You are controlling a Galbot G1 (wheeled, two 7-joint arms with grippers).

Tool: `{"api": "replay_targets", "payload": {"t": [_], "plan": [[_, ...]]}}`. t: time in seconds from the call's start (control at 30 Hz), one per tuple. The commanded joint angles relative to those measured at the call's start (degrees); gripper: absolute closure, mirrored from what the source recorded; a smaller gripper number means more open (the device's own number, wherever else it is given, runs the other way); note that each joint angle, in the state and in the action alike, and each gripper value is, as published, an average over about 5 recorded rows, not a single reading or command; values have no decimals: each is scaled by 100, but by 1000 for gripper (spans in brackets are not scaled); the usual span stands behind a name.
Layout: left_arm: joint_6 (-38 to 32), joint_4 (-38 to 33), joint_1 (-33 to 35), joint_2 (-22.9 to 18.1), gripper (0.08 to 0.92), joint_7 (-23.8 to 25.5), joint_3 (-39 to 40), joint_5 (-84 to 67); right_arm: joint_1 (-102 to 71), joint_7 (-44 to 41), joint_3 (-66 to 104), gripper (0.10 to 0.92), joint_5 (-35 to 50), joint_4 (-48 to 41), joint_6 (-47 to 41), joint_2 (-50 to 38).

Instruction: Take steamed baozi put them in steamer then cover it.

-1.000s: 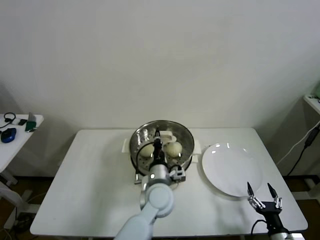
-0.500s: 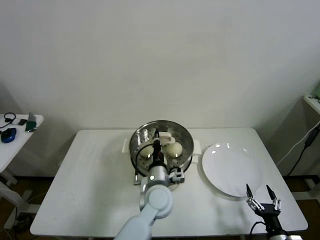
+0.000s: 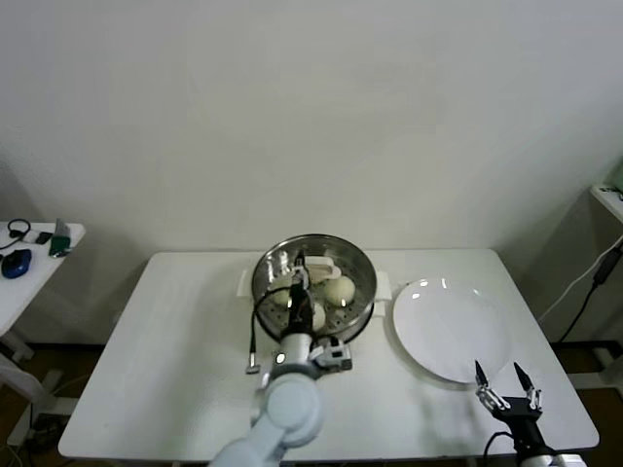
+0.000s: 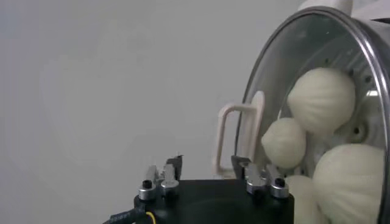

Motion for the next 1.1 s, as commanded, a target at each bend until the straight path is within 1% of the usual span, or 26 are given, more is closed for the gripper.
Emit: {"api": "replay_targets", "payload": {"t": [0.03, 0.13, 0.23, 0.3, 0.4, 0.53, 0.7, 0.87, 1.1], "plan": [[-630, -1815, 1273, 1039, 391, -998, -1102, -2545, 4, 235, -12, 203, -218, 151, -57, -21], [-1191, -1901, 1810, 1063, 304, -1654, -2058, -4071, 44, 248, -11, 203, -437, 182, 0, 26], [-1913, -1886, 2326, 881, 224, -2173, -3087, -5523, 78, 248, -21, 203, -628, 189, 38, 86], [-2597, -1772, 2601, 701, 192, -2455, -3630, -6461, 106, 248, -46, 203, -739, 162, 83, 131], [-3535, -1410, 2982, 523, 179, -2659, -4108, -7665, 162, 250, -96, 203, -900, 83, 163, 202], [-4429, -682, 3368, 546, 177, -2637, -4195, -8602, 229, 259, -145, 203, -979, -23, 215, 240], [-5237, 422, 3448, 582, 177, -2596, -4054, -8813, 282, 268, -173, 203, -987, -127, 219, 215], [-5421, 937, 3399, 579, 177, -2477, -3968, -9016, 304, 256, -191, 203, -1003, -144, 224, 208], [-5544, 996, 3369, 531, 177, -2273, -3937, -9059, 324, 252, -211, 203, -999, -124, 219, 195]]}}
